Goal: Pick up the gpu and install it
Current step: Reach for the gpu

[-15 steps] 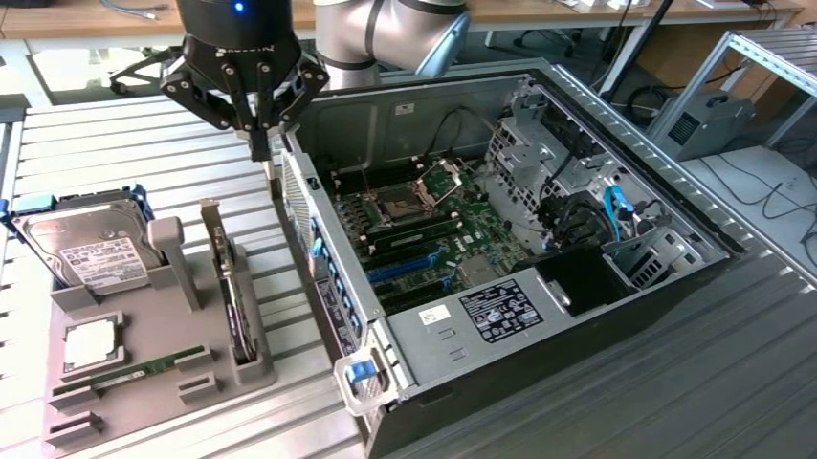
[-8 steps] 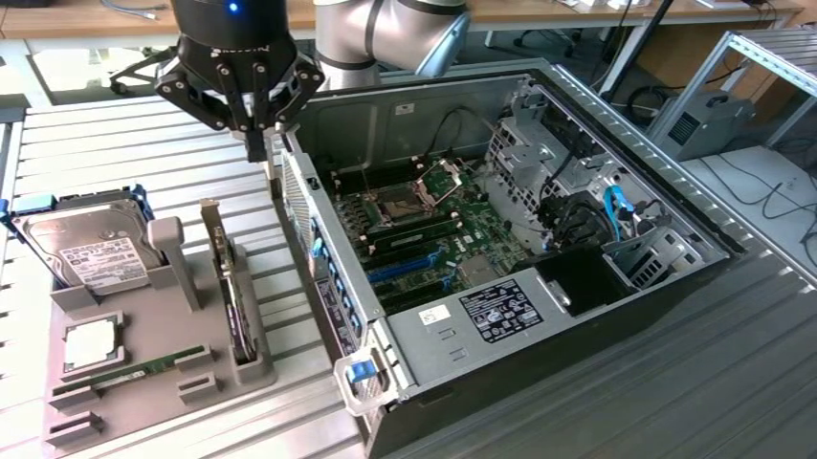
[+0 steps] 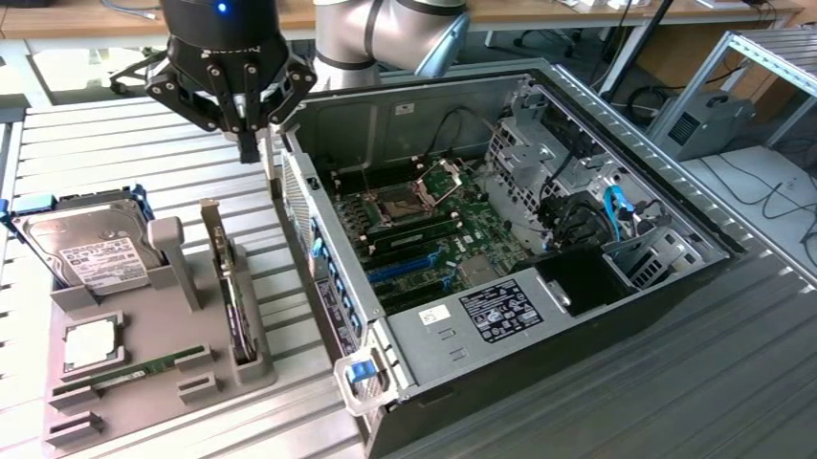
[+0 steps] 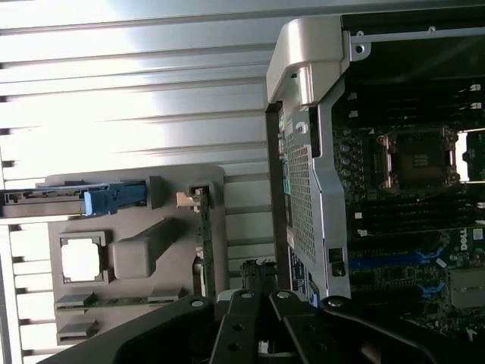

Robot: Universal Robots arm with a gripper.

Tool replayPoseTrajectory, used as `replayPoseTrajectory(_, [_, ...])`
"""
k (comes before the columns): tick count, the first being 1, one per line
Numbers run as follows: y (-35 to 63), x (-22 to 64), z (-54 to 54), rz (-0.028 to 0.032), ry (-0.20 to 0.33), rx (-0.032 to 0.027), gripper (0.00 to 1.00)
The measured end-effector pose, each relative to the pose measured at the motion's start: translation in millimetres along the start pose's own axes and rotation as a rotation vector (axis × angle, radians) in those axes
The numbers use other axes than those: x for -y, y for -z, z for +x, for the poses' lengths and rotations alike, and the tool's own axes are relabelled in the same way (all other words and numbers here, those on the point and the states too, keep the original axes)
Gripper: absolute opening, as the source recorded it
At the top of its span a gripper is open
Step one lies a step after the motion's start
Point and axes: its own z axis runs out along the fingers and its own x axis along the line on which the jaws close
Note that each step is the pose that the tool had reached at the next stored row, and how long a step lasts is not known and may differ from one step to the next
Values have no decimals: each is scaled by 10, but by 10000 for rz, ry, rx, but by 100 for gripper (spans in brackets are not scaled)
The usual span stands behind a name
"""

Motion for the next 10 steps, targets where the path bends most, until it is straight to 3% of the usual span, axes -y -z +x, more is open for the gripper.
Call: replayPoseTrajectory(10, [2, 4, 53, 0, 0, 0, 11])
